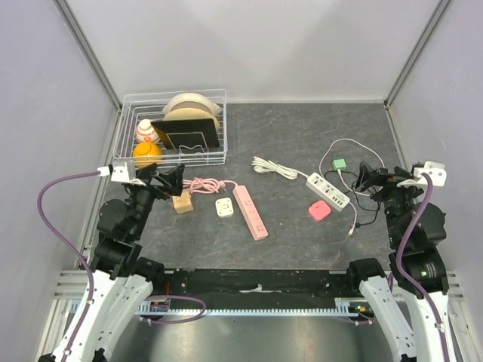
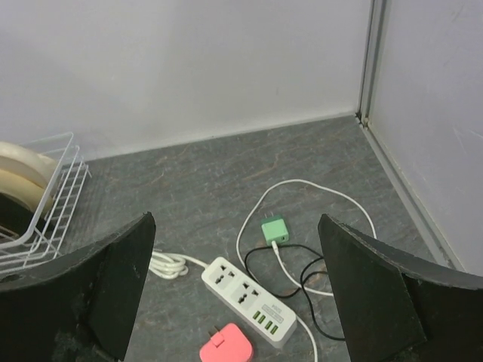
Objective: Insert the plug
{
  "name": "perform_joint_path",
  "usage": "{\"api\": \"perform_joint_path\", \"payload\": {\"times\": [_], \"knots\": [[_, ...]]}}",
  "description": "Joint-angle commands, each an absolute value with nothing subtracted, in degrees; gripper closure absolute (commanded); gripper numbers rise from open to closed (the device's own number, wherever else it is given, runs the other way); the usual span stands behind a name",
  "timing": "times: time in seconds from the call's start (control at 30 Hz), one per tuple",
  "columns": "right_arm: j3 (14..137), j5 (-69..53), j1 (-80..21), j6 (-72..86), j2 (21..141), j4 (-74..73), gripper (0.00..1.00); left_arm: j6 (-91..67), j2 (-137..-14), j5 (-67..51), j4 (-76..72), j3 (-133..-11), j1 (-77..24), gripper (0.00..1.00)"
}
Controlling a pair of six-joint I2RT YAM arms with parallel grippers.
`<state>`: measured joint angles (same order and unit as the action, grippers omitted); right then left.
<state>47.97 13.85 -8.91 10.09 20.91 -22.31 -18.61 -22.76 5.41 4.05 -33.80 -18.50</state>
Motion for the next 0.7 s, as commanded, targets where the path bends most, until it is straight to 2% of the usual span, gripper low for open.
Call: {"api": "perform_joint_path", "payload": {"times": [0.0,0.33,0.67], "knots": [[50.18,10.20,-9.32,10.28,23.73,-26.54,0.02,-19.43,-22.94,3.96,-0.35,-34.01,-18.72,0.00],[50.54,3.54,-9.23,12.13,27.94,-32.34,0.02,-16.79,-21.80,0.35,9.74,-34.80,-18.72,0.00],[53.08,0.18,-9.32,18.18,46.73,-41.48,0.02,-16.88,-22.15,0.26,18.01,-35.33,-18.63,0.00]]}}
